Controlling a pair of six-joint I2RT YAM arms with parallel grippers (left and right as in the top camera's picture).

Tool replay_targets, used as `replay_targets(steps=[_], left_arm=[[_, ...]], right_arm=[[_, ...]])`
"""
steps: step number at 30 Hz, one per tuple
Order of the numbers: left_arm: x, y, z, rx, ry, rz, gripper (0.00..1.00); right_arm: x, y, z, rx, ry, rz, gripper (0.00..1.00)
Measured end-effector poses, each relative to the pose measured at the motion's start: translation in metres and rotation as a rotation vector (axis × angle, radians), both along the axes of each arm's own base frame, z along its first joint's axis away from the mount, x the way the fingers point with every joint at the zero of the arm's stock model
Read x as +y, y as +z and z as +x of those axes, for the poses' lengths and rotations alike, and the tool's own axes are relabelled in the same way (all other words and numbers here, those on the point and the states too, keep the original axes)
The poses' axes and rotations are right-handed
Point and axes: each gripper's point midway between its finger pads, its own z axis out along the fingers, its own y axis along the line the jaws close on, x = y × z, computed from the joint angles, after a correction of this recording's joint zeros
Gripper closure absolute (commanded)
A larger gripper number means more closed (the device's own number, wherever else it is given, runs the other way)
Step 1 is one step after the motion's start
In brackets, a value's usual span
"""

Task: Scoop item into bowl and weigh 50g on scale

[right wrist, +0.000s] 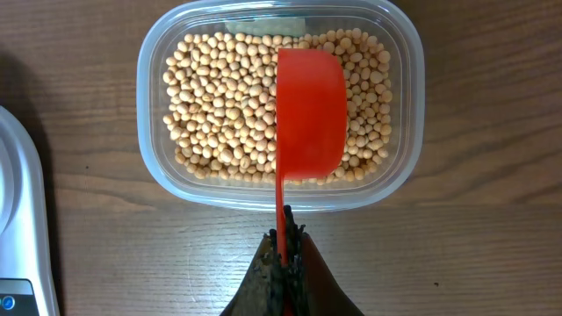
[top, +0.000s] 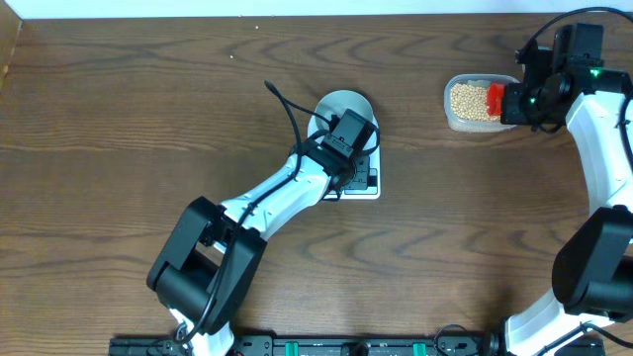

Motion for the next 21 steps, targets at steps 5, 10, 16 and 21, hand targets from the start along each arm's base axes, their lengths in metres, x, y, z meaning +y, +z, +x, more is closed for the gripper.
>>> replay_targets(steps=[5, 10, 16, 21], left_arm=[[0.000, -0.004, -0.001, 0.009, 0.000, 0.006, 0.93], [0.001, -0.009, -0.002, 0.017, 0.000, 0.013, 0.93], [0.001, -0.017, -0.003, 0.032, -0.001, 0.023, 0.92], [0.001, -0.018, -0.003, 0.032, -0.001, 0.023, 0.92]], right_arm=[[0.000, 0.000, 0.000, 0.000, 0.000, 0.000, 0.99], [0.000, 0.000, 0.000, 0.000, 0.000, 0.000, 0.99], [0.000, 0.000, 0.000, 0.000, 0.000, 0.000, 0.99], [0.000, 0.000, 0.000, 0.000, 0.000, 0.000, 0.99]])
